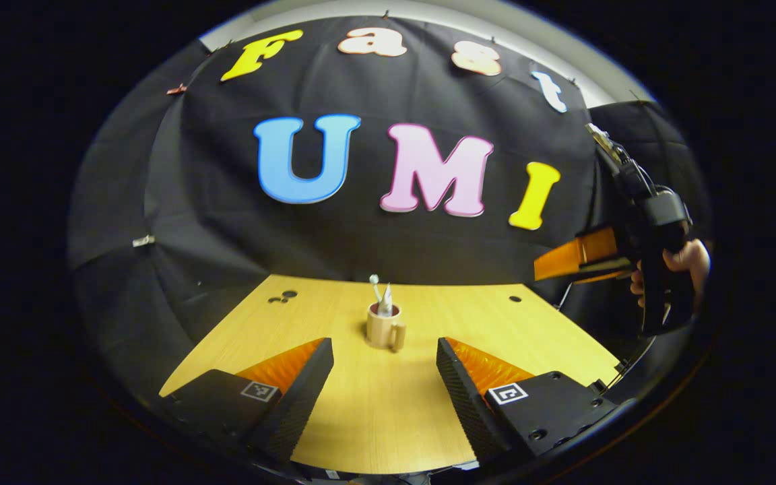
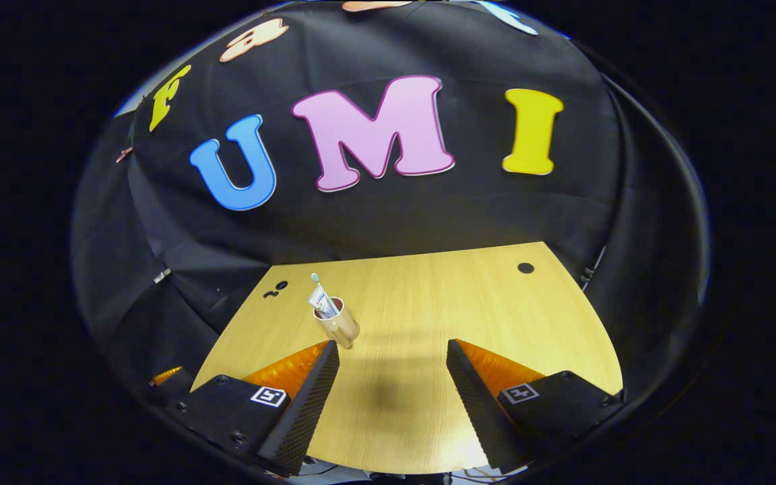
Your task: Put the toothbrush and toothpaste on the desktop into the cup, then pick up the cup and place it on the coaster on the desktop.
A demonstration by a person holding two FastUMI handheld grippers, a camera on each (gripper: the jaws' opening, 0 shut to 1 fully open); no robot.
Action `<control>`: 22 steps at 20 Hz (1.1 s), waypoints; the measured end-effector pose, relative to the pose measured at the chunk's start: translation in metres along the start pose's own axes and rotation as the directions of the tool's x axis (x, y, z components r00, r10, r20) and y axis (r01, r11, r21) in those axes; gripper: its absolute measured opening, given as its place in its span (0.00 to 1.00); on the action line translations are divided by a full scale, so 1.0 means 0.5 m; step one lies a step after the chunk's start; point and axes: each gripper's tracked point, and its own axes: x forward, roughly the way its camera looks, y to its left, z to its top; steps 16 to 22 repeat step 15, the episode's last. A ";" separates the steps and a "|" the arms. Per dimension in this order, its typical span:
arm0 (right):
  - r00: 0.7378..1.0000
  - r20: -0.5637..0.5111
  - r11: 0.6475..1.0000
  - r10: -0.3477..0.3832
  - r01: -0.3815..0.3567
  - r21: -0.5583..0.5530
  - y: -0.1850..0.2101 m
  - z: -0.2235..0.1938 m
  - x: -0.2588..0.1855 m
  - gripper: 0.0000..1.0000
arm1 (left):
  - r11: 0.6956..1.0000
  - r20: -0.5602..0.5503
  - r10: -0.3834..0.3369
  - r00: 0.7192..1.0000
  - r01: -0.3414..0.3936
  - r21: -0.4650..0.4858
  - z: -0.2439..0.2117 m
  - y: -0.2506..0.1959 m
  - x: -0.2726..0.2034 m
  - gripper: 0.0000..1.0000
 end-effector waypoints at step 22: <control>0.942 0.296 0.986 -0.160 0.142 0.082 -0.075 -0.091 -0.260 0.98 | 0.995 0.154 -0.101 0.983 0.100 0.017 0.072 -0.136 -0.086 0.97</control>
